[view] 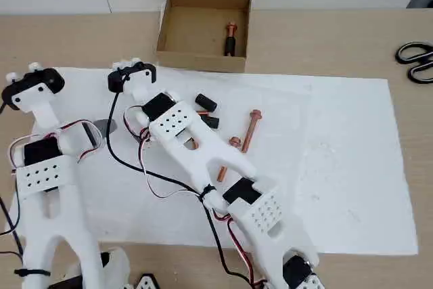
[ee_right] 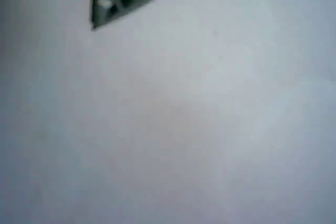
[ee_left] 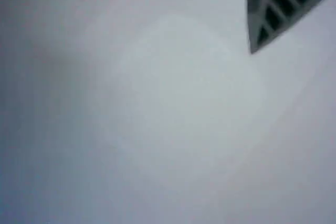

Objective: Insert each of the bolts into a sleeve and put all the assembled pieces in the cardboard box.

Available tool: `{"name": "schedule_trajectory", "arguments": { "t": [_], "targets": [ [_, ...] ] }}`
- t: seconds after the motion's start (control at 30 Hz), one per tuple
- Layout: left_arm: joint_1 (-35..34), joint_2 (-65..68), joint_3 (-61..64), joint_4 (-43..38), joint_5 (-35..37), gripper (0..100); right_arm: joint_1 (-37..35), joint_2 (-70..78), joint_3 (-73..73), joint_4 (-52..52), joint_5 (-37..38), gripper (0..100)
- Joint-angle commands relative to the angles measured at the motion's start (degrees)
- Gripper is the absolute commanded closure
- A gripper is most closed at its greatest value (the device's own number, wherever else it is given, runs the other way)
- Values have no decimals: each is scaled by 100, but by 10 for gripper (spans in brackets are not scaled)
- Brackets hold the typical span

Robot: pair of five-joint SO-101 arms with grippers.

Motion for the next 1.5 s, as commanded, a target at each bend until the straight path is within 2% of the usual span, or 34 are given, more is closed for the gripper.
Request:
{"name": "schedule_trajectory", "arguments": {
  "t": [0.0, 0.17, 0.37, 1.03, 1.27, 1.47],
  "targets": [
    [-9, -132, -31, -97, 9, 666, 22, 22, -123, -145, 44, 761],
    [-9, -132, -22, -97, 0, 666, 127, 40, -123, -224, 44, 762],
    [-9, -158, 31, -105, 0, 666, 215, 215, -114, -418, 44, 807],
    [-9, -167, 57, -97, -9, 666, 391, 567, -132, -453, 44, 810],
    [-9, -167, 57, -97, -18, 666, 409, 567, -123, -321, 44, 972],
    [-9, -167, 57, -97, -18, 666, 549, 505, -193, -84, 44, 988]
  ]
}}
